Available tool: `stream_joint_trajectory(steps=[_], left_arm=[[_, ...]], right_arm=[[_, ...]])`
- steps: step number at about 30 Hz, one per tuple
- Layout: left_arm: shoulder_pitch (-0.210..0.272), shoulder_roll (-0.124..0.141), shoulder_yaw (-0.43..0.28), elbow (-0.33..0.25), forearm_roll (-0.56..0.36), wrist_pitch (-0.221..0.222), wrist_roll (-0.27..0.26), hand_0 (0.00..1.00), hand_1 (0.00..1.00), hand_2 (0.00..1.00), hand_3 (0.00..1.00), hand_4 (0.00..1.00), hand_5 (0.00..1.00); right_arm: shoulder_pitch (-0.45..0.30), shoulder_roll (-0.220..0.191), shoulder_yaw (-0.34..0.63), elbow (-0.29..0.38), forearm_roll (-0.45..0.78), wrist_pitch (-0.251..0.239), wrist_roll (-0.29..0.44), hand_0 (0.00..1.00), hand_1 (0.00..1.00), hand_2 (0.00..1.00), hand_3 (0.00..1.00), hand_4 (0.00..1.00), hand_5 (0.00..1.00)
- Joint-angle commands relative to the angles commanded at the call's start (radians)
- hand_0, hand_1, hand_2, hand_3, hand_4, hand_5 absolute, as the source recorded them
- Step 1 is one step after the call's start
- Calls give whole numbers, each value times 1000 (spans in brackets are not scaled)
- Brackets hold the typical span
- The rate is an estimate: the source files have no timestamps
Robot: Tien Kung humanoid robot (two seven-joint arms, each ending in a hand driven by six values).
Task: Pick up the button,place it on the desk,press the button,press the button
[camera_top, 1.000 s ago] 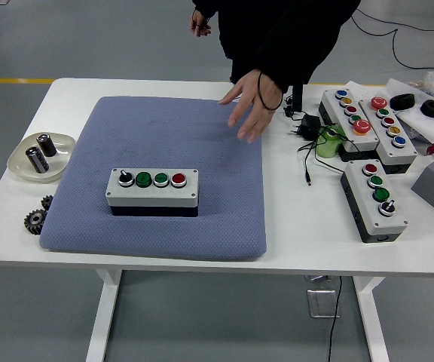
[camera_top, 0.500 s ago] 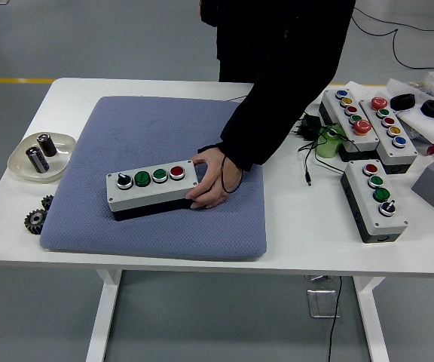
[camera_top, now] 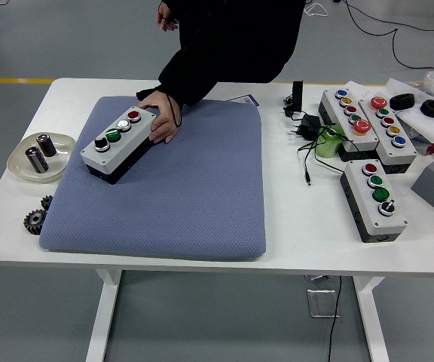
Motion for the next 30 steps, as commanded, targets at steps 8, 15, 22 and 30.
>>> stream_joint_trajectory(steps=[8,15,22,30], left_arm=[[9,-3,13,3,23,5,4,841,867,907,957,801,998],[14,-30,44,-27,86,22,15,841,870,907,958,801,998],[25,-80,31,-81,147,49,35,846,873,911,958,802,998],[23,-127,57,-107,136,46,45,833,863,904,954,807,998]], right_arm=[[-5,-5,49,0,-60,-8,-34,792,785,813,657,240,156],[-10,-5,122,0,-128,-22,-60,809,782,821,661,242,150],[-14,13,323,0,-295,-39,-59,823,790,826,668,249,147],[-20,15,377,0,-301,-13,-16,813,788,826,673,273,191]])
